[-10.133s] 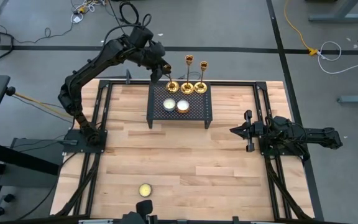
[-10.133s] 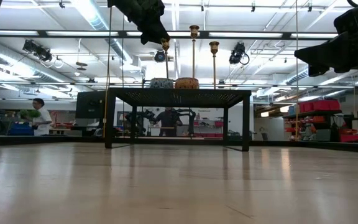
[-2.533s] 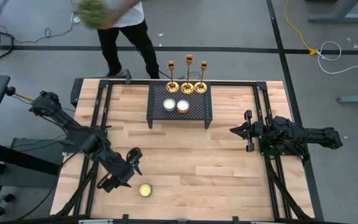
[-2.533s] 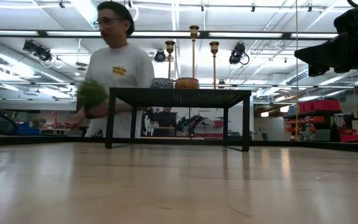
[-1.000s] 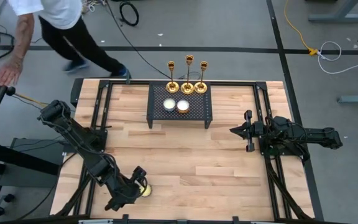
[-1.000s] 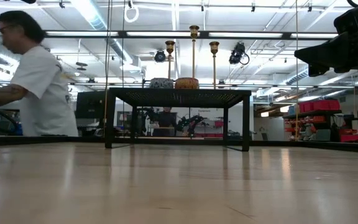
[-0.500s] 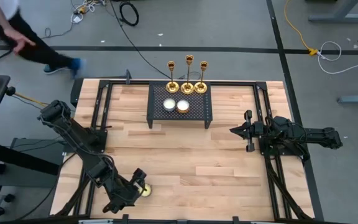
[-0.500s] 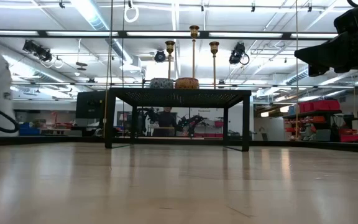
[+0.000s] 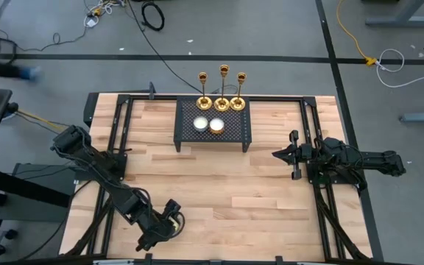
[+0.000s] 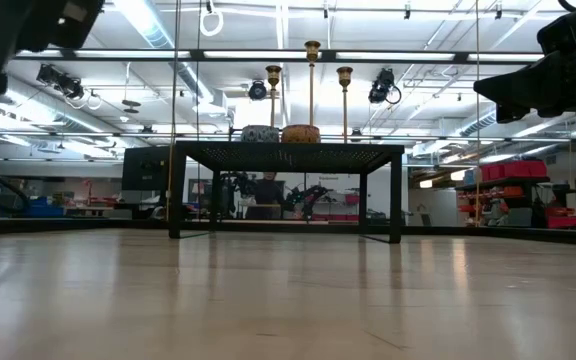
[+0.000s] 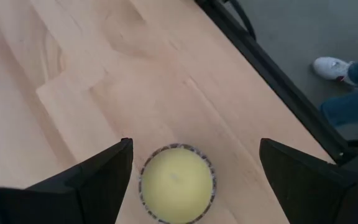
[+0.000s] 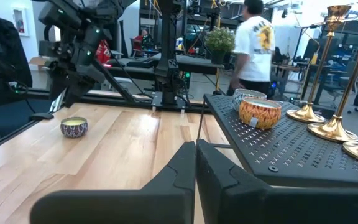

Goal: Pick & Place candle stick holders
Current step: Put the red scented candle on the shelf

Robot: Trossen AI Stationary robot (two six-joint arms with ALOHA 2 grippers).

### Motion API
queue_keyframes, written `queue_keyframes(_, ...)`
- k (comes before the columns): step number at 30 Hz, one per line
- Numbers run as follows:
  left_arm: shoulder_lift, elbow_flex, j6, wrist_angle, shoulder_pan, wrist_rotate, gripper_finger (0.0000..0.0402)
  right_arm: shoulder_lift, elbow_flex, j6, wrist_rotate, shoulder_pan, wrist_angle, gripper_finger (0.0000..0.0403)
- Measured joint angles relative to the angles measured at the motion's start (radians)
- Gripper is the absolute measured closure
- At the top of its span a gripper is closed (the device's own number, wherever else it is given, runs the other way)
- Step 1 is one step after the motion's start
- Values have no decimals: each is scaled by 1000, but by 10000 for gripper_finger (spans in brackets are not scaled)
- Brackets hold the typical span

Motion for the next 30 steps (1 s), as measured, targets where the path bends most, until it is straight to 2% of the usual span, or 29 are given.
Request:
queue_keyframes(9,-57,-149,-28,72,2,1,48,0,0,0,0,0,0,389)
queue_keyframes(14,-56,-181,-29,99,14,19,48,0,0,0,0,0,0,389)
queue_keyframes(20,-47,-182,24,108,20,-42,48,0,0,0,0,0,0,389)
queue_keyframes(24,-43,-181,29,115,35,12,42,0,0,0,0,0,0,389)
queue_keyframes(30,2,-181,27,135,44,74,6,0,0,0,0,0,0,389)
